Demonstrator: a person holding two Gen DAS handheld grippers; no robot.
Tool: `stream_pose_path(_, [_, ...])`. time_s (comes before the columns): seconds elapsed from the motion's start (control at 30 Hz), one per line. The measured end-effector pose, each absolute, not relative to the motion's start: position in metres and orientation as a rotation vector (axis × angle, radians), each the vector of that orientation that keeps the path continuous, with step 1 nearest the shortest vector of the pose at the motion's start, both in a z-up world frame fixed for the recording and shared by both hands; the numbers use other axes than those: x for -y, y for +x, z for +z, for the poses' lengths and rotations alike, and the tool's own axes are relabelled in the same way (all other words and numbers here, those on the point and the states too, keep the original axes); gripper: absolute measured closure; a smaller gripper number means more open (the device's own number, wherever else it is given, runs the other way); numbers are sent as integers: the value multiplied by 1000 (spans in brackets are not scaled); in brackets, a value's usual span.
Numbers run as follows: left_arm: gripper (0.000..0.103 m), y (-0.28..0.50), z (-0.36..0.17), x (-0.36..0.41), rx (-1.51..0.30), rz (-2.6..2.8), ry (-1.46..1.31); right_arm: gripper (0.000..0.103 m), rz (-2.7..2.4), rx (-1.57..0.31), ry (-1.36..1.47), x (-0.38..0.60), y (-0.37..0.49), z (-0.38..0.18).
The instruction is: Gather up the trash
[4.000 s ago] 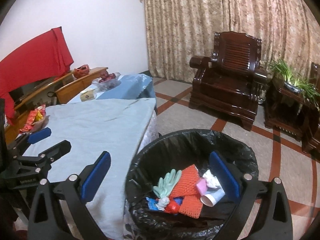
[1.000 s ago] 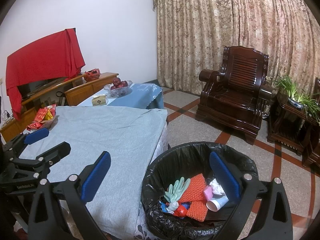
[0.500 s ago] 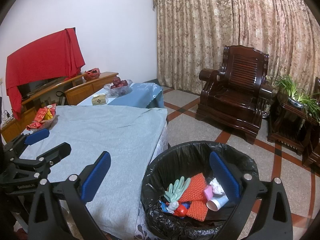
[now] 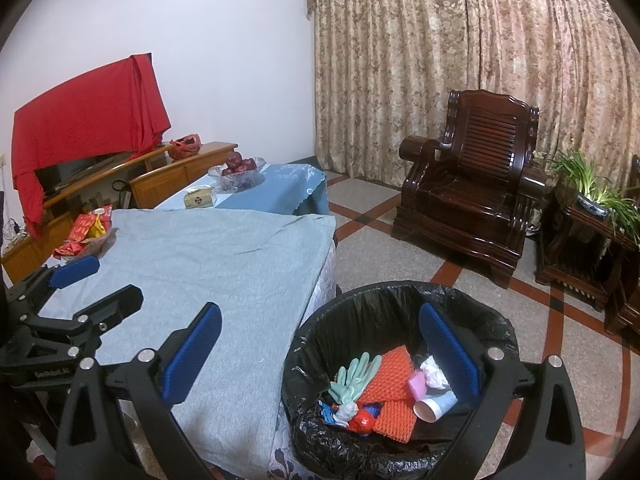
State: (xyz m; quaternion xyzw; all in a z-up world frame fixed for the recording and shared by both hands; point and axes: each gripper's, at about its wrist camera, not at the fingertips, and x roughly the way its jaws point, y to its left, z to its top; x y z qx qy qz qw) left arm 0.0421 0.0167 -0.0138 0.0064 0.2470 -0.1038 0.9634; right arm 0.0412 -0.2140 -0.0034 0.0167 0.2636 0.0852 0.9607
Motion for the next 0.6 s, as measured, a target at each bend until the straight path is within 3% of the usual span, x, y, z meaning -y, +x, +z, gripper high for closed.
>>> stream_pose_path(0.6, [6, 49, -21, -15, -517, -204, 6, 6, 175, -536, 32, 212, 40, -5])
